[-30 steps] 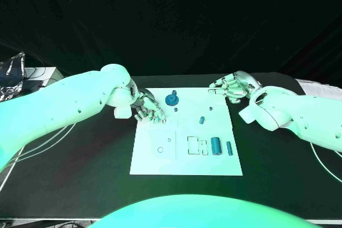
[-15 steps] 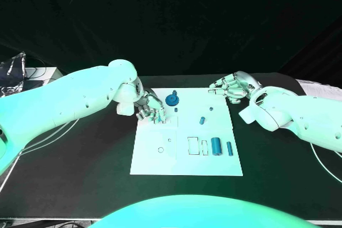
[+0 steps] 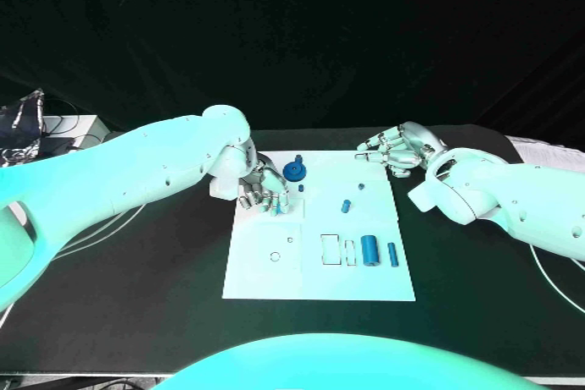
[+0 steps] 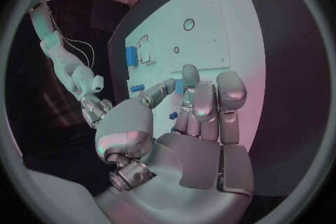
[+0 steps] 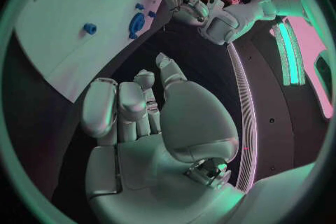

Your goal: Assemble the parts on the task board

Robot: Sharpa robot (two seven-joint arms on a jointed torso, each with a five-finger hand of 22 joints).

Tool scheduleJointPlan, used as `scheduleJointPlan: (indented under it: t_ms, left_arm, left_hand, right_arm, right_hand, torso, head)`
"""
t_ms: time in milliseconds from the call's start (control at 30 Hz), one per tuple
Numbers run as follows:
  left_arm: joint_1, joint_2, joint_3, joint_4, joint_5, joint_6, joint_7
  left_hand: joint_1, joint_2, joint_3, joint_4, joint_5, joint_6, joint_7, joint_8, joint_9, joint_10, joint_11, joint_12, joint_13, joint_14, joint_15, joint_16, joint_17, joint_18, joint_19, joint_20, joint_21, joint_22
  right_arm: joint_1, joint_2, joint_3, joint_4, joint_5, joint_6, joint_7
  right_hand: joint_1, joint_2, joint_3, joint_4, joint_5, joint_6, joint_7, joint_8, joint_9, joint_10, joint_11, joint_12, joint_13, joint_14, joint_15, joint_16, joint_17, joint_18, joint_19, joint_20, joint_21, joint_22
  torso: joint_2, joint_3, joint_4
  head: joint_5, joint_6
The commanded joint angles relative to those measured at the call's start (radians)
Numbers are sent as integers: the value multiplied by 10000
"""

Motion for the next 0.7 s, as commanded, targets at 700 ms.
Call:
scheduleJointPlan:
  t_ms: [700]
  left_arm:
    - [42, 448, -90, -631, -78, 372, -526]
  left_hand:
    - [304, 277, 1317, -512, 67, 394, -22, -748, 258, 39, 6, 21, -20, 90, -15, 144, 120, -58, 70, -42, 203, 1042]
  right_arm:
    - [-4, 17, 4, 23, -86, 142, 97]
  right_hand:
    - [91, 13, -6, -99, 52, 26, 21, -31, -15, -7, -71, -69, -1, 21, -59, -64, 4, 9, 771, -54, 17, 1558]
  torso:
    - [2, 6, 9]
  head:
    - [18, -42]
